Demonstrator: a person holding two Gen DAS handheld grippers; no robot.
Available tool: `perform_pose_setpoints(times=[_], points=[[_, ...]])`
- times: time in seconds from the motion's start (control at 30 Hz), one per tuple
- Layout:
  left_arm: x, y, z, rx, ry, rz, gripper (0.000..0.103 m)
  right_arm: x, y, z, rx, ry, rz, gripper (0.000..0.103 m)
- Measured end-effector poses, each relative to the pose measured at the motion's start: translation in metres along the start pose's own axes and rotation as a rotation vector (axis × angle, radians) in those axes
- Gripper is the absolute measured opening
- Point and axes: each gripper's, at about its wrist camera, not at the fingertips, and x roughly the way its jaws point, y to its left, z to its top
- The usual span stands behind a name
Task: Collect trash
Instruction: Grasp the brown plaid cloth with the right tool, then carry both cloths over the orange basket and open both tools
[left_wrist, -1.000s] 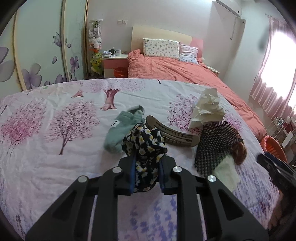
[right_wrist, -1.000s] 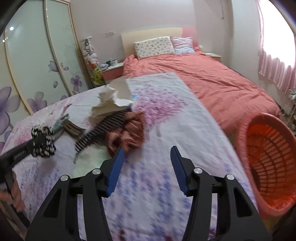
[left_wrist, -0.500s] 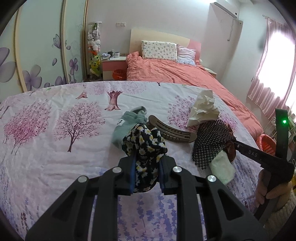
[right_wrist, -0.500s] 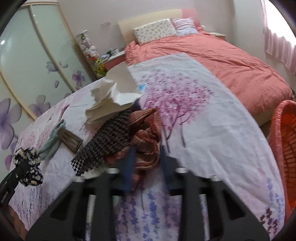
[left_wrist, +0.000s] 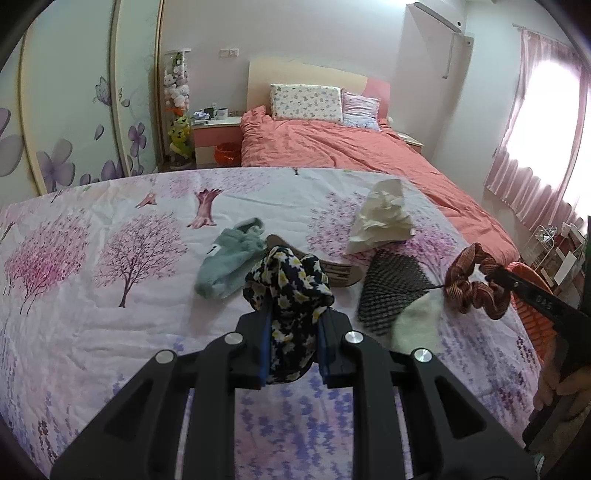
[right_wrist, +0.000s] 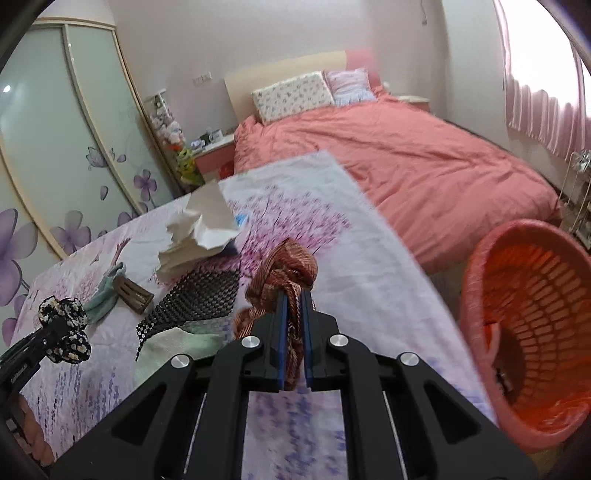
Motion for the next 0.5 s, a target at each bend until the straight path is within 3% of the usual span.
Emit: perform_pose_setpoints(times=[0.5], points=[[-0.021, -0.076, 0.011, 0.093, -0.049, -0.127, 0.020, -0.073, -0.035, 0.003, -0.028, -0.189, -0.058, 0.007]])
